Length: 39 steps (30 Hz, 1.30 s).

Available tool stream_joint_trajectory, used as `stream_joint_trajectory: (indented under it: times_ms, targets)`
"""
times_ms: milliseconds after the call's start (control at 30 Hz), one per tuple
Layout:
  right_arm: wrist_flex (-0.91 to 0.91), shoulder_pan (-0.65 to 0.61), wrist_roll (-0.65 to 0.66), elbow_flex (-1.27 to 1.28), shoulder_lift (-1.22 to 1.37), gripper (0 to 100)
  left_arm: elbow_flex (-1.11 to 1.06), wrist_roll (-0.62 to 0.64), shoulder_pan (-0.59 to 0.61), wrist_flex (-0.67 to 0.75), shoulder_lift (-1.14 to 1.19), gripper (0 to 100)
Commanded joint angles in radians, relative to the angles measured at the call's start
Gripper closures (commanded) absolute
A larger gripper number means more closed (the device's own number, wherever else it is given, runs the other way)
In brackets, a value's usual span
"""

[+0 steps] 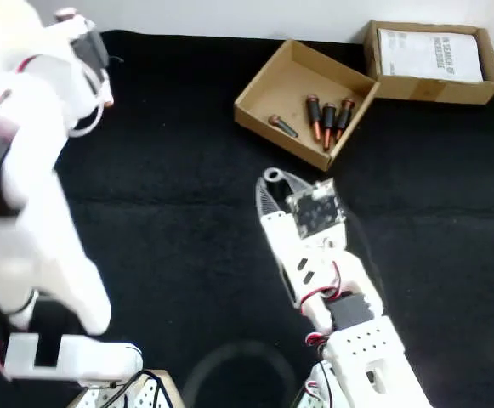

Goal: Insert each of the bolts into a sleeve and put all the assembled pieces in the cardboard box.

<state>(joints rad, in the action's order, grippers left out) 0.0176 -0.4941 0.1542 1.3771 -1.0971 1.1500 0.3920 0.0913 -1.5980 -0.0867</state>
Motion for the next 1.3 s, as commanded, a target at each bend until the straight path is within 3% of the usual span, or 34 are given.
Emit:
stream_joint_trajectory:
  times_ms: [0, 67, 233, 367, 500, 700, 833, 1100, 1167, 1267]
  targets:
    - [0.128, -0.081, 0.000, -0.005, -0.013, 99.2, 0.065, 0.048, 0.008, 0.015, -0.096, 99]
    - [0.147, -0.114, 0.000, -0.008, -0.013, 99.2, 0.065, 0.048, 0.008, 0.008, -0.131, 99]
    - [0.165, -0.202, 0.000, -0.079, -0.013, 99.2, 0.058, 0.048, 0.007, -0.173, -0.214, 99]
    - [0.160, -0.277, 0.000, -0.162, -0.013, 99.2, -0.030, 0.012, 0.005, -0.176, -0.314, 99]
    - [0.160, -0.343, 0.000, -0.199, -0.013, 99.2, -0.222, -0.068, -0.088, -0.176, -0.440, 99]
    - [0.159, -0.358, -0.101, -0.199, -0.012, 99.2, -0.727, -0.084, -0.099, -0.152, -0.719, 99]
    - [0.157, -0.358, -0.110, -0.199, -0.010, 99.2, -1.104, -0.087, -0.101, 0.110, -0.951, 99]
    - [0.150, -0.360, -0.110, -0.188, -0.007, 99.2, -1.836, -0.087, -0.110, 0.907, -1.288, 99]
    - [0.102, -0.358, -0.110, -0.191, -0.012, 99.2, -1.913, -0.087, -0.137, 1.010, -1.302, 99]
    - [0.058, -0.358, -0.110, -0.186, -0.007, 99.2, -1.943, -0.087, -0.203, 1.026, -1.299, 99]
